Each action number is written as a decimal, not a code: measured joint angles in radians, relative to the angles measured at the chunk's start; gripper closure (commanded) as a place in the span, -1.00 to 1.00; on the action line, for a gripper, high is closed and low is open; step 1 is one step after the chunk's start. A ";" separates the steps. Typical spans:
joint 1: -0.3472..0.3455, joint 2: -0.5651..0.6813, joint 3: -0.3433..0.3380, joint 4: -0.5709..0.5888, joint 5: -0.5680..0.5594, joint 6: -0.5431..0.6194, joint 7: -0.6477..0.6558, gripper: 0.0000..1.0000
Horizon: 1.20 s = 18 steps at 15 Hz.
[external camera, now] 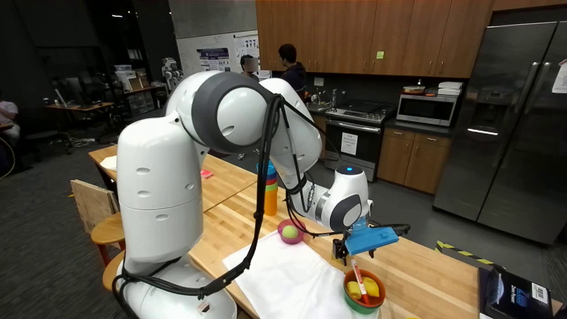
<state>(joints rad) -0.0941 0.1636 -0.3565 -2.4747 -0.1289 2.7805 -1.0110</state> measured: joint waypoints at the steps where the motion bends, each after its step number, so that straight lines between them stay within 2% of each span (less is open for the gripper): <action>1: -0.010 -0.011 0.001 0.000 -0.047 -0.004 0.040 -1.00; 4: -0.039 -0.047 0.021 -0.002 -0.112 -0.028 0.110 -1.00; 10: -0.075 -0.097 0.096 -0.011 -0.055 -0.114 0.119 -1.00; 13: -0.096 -0.136 0.095 -0.070 -0.070 -0.176 0.162 -1.00; 18: -0.134 -0.193 0.089 -0.157 -0.107 -0.198 0.236 -1.00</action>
<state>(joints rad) -0.2285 -0.0292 -0.2680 -2.6314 -0.2357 2.5822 -0.7749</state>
